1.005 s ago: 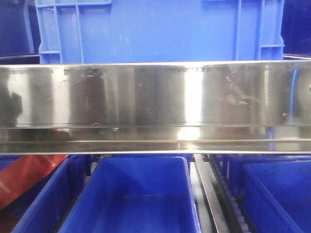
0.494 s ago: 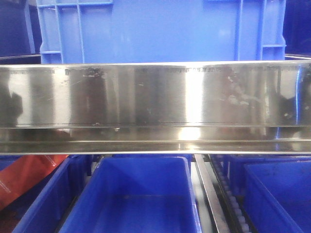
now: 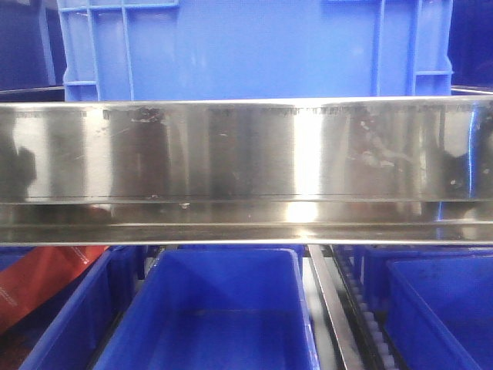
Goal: Place cylindrical capacitor in blue bin on shelf
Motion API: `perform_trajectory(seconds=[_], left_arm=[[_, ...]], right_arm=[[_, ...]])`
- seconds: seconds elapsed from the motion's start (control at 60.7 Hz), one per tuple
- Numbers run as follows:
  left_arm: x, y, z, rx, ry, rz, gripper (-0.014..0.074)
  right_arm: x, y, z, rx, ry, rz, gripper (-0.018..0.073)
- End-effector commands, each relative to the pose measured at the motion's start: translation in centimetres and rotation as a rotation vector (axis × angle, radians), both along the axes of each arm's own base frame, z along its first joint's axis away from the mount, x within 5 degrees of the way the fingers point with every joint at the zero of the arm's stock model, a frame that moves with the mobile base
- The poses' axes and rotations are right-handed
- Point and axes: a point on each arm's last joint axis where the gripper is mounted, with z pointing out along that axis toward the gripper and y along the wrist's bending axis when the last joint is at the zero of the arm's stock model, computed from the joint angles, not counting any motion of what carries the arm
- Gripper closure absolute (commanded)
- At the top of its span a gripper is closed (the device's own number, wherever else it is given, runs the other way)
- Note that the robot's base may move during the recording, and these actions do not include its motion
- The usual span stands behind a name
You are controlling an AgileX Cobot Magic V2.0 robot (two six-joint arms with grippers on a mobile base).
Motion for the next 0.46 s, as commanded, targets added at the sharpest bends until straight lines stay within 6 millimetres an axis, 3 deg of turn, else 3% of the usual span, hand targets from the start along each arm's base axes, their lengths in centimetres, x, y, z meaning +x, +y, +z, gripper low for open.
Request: perform_trajectory(seconds=[0.0,0.445], left_arm=[[-0.07,0.01,0.24,-0.011,-0.025,0.000,0.0708],[-0.07,0.01,0.24,-0.011,-0.025,0.000,0.0708]], right_arm=[[-0.06,-0.01,0.10,-0.004,-0.021,-0.002,0.0720],[-0.06,-0.01,0.10,-0.004,-0.021,-0.002,0.0720]])
